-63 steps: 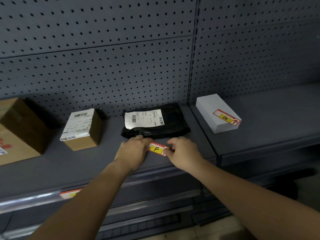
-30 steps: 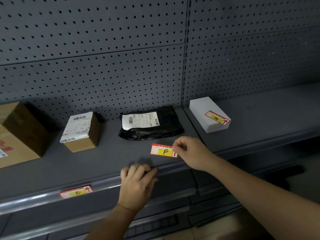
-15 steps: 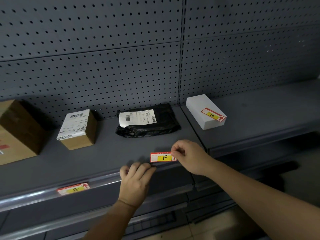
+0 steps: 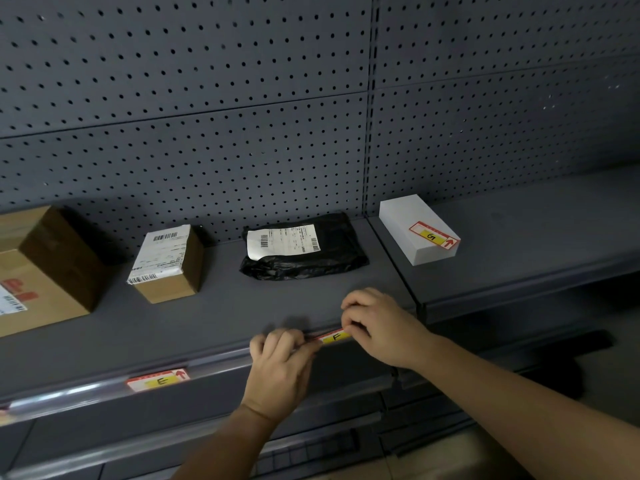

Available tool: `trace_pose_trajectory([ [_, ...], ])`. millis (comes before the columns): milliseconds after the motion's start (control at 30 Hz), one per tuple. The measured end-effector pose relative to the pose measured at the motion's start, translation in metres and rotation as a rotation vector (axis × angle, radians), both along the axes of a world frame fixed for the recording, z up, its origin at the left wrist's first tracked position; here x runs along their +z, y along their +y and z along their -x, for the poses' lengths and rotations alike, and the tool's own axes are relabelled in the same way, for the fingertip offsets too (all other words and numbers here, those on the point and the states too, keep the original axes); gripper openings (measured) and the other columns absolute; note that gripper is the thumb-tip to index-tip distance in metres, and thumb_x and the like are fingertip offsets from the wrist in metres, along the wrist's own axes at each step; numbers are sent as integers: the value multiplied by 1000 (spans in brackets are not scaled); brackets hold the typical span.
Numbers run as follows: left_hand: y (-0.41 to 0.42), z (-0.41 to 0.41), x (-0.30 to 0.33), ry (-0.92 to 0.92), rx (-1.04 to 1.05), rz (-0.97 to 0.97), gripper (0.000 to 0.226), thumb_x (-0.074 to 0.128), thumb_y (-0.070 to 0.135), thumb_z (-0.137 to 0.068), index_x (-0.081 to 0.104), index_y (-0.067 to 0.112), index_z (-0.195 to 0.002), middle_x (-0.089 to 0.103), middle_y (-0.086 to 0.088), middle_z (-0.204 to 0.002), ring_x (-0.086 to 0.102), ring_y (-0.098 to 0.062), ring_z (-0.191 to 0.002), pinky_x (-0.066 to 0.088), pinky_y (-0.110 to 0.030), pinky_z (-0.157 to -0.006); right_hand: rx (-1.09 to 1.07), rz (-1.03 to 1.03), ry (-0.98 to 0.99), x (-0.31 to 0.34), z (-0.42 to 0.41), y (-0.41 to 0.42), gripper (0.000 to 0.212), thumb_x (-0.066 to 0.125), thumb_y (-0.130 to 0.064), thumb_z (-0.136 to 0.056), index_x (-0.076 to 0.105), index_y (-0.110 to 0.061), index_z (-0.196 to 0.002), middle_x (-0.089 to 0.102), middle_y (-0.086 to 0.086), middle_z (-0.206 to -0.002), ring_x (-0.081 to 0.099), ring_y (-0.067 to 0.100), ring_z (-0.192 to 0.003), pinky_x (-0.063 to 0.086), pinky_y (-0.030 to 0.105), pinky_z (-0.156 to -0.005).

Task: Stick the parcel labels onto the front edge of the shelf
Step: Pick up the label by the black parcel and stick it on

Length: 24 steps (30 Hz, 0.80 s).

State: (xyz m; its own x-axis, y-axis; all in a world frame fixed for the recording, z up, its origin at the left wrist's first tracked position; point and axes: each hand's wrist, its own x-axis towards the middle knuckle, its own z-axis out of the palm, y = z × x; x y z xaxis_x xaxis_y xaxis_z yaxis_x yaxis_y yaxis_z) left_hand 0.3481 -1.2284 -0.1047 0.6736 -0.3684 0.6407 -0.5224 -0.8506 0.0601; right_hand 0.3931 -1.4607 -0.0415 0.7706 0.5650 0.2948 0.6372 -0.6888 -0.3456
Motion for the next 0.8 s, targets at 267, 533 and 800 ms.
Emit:
trace_pose_trajectory([
  [267,-1,2,1,35,-19,27,24,66,28,-82,72,26,-106,53,1,-99,49,-22,-91,29,-37,-78,-18,19,-78,-11,4,-4,10,63,-25,-89,72,-22,-85,54,-4,-110,46,14,-109,41,38,-86],
  [533,1,2,6,77,-46,19,27,66,22,-78,72,25,-105,52,1,-98,47,-21,-89,28,-36,-76,-45,-14,-49,-11,4,-2,13,63,-25,-89,74,-22,-83,54,-5,-107,45,12,-106,41,37,-86],
  [800,-3,-8,16,64,-50,36,22,59,24,-75,75,23,-90,54,2,-86,46,-21,-80,23,-34,-73,-151,-220,-21,-14,4,-16,8,67,-24,-84,73,-21,-88,56,-8,-100,51,9,-99,44,37,-88],
])
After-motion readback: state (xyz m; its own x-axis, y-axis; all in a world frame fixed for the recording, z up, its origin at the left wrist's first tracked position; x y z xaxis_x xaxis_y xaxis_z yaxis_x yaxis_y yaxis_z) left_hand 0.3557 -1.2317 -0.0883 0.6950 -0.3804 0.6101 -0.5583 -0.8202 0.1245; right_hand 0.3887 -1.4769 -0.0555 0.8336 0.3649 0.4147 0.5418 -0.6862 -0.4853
